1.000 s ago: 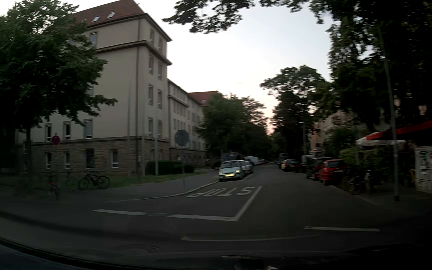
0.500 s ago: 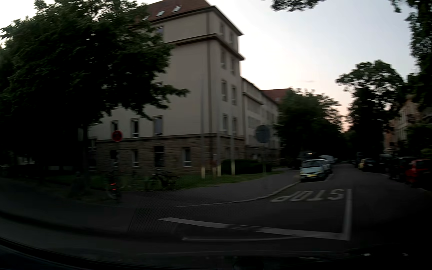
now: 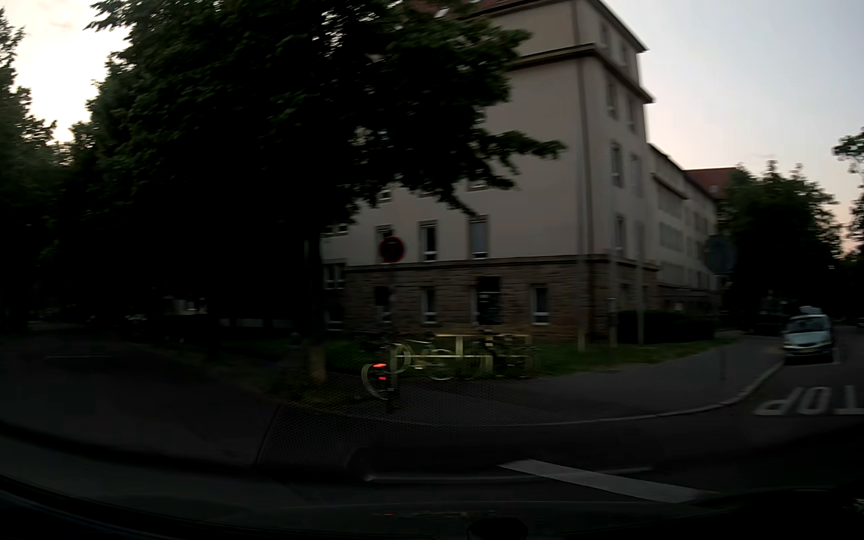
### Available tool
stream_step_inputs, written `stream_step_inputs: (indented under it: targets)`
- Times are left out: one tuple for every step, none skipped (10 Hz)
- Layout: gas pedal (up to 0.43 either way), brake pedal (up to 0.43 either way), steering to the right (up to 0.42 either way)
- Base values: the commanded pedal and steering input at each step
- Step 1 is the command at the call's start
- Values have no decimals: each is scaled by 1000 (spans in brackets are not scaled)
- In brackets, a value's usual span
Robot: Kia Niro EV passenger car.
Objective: Follow the waypoints while adhering to traffic rules and regulations
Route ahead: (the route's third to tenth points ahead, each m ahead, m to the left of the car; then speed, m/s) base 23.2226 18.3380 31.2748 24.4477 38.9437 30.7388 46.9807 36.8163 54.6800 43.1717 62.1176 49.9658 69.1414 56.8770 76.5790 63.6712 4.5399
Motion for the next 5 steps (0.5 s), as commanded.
stream_step_inputs:
  targets:
    - [228,0,-436]
    - [228,0,-407]
    - [228,0,-388]
    - [220,0,-361]
    - [209,0,-337]
